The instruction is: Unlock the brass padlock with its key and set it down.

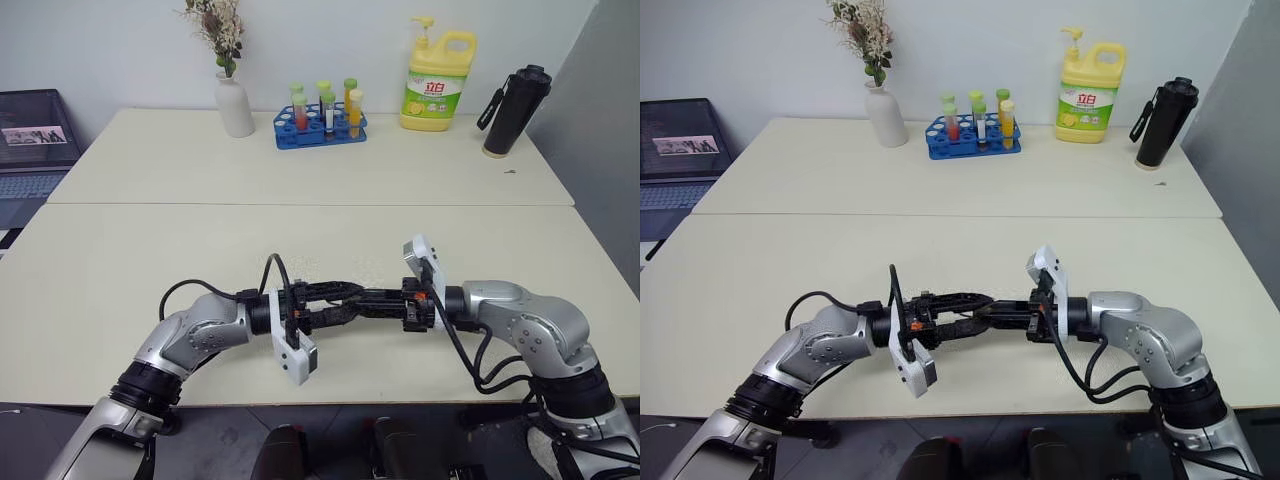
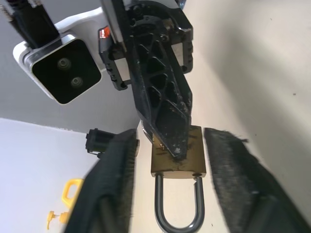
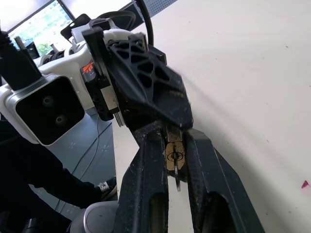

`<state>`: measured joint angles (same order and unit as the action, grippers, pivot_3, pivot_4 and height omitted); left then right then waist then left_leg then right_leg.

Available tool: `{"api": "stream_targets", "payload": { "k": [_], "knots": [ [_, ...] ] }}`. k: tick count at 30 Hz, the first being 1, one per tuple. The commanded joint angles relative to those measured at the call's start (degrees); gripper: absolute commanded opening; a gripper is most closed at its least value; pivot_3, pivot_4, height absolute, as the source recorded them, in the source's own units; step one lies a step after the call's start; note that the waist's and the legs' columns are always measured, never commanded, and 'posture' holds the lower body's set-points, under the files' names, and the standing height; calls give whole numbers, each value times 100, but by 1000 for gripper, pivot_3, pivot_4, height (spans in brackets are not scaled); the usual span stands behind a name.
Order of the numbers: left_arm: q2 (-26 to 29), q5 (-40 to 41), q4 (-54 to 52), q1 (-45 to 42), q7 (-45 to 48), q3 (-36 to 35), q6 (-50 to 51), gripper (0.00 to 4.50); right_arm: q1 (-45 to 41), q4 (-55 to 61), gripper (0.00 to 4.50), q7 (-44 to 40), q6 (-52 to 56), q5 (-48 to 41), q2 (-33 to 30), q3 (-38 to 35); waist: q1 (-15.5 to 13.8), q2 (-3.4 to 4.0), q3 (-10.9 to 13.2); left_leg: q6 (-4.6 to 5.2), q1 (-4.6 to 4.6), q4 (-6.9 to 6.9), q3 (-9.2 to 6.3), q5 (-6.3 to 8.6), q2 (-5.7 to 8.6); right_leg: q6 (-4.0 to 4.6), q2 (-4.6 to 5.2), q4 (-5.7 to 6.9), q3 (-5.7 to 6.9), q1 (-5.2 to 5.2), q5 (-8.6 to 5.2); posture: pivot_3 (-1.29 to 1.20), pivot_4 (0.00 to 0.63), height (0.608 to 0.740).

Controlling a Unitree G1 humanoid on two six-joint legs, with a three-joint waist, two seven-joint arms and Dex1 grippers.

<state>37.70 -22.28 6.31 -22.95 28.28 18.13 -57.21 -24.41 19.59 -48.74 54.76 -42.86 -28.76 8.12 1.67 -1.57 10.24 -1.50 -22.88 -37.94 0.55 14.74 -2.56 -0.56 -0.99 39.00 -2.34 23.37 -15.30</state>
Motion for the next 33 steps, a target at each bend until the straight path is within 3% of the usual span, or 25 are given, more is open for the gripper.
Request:
{"api": "stream_targets", "payload": {
  "k": [1,4,10,12,14,16,21,27,33],
  "knots": [
    [108,317,-329,116,19,-159,185,3614,-125,-5,155,-124,-108,-36,-28,-52,2,0,0,0,0,0,1,0,0,0,0,0,-1,0,0,0,150,740],
    [246,564,-606,253,156,-205,434,4500,-131,-66,155,-142,-191,46,-71,-51,1,0,0,0,0,0,0,0,0,0,0,0,0,0,0,0,150,740],
    [849,2578,-1830,886,1299,16,2010,4500,-216,-351,155,-269,-452,327,-141,-34,17,2,1,0,2,2,0,0,-3,0,0,1,0,1,-1,0,150,740],
    [984,3373,-2403,1017,1429,-195,3148,4500,-274,-488,155,-344,-656,514,-192,11,17,2,1,0,2,1,-2,0,-3,0,0,1,2,1,-1,0,150,740],
    [1079,4591,-2955,1036,1211,-547,4805,3886,-315,-578,155,-474,-913,731,-273,92,10,0,3,0,0,-2,-2,0,-2,-1,0,1,2,0,-1,0,150,740],
    [1074,5116,-3131,975,1138,-787,5631,3317,-336,-623,155,-548,-1046,819,-288,120,9,0,3,0,0,-2,-6,0,-1,-1,-1,1,4,0,-1,0,150,740],
    [784,5329,-2801,574,1263,-1202,6323,1948,-384,-658,155,-711,-1370,980,-254,167,8,0,3,0,2,-1,-6,0,-1,-2,-31,0,1,0,-2,0,150,740],
    [374,4938,-2075,420,1978,-898,6362,43,-407,-510,155,-837,-1622,1006,-156,199,2,0,3,0,2,-1,-5,0,-1,0,-33,-2,0,0,-2,0,150,740],
    [13,4633,-1677,329,2295,-851,6333,0,-374,-430,155,-830,-1629,976,-152,180,1,0,3,0,-1,-1,-5,0,-1,1,-32,-2,-2,3,-1,0,150,740]
  ]
}}
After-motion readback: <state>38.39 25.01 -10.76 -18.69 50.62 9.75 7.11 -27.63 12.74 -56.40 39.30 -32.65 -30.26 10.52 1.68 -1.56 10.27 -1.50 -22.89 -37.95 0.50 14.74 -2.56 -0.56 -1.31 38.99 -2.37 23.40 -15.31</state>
